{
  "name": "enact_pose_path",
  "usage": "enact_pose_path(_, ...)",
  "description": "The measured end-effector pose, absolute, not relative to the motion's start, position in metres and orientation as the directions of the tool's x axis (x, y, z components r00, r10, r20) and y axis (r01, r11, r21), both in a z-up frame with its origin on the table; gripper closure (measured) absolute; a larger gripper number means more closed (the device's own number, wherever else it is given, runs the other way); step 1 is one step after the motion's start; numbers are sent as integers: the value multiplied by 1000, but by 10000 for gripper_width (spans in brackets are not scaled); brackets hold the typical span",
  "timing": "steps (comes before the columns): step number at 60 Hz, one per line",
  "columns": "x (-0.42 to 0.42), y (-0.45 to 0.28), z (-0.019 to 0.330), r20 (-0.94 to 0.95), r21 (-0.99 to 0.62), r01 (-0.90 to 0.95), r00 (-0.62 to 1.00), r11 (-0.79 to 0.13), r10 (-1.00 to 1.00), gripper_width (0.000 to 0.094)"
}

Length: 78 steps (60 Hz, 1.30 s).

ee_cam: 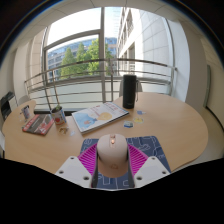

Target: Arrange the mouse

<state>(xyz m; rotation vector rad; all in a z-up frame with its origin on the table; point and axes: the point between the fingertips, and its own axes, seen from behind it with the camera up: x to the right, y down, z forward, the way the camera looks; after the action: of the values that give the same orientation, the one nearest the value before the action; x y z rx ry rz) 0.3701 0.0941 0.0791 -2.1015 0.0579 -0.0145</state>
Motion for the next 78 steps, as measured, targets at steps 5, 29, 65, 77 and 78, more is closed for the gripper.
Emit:
enact_pose_path(5, 393, 96, 46, -6, -831, -27, 999, -556, -39, 521)
enact_pose_path(29, 400, 81, 16, -20, -789, -22, 1000, -613, -10, 102)
enact_pose_path(65, 346, -138, 168, 118, -854, 49, 988, -517, -103, 89)
enact_pose_path(77, 335, -174, 176, 120, -851, 46, 987, -522, -107, 88)
enact_pose_path(78, 335, -176, 178, 121, -853, 46, 987, -520, -110, 88)
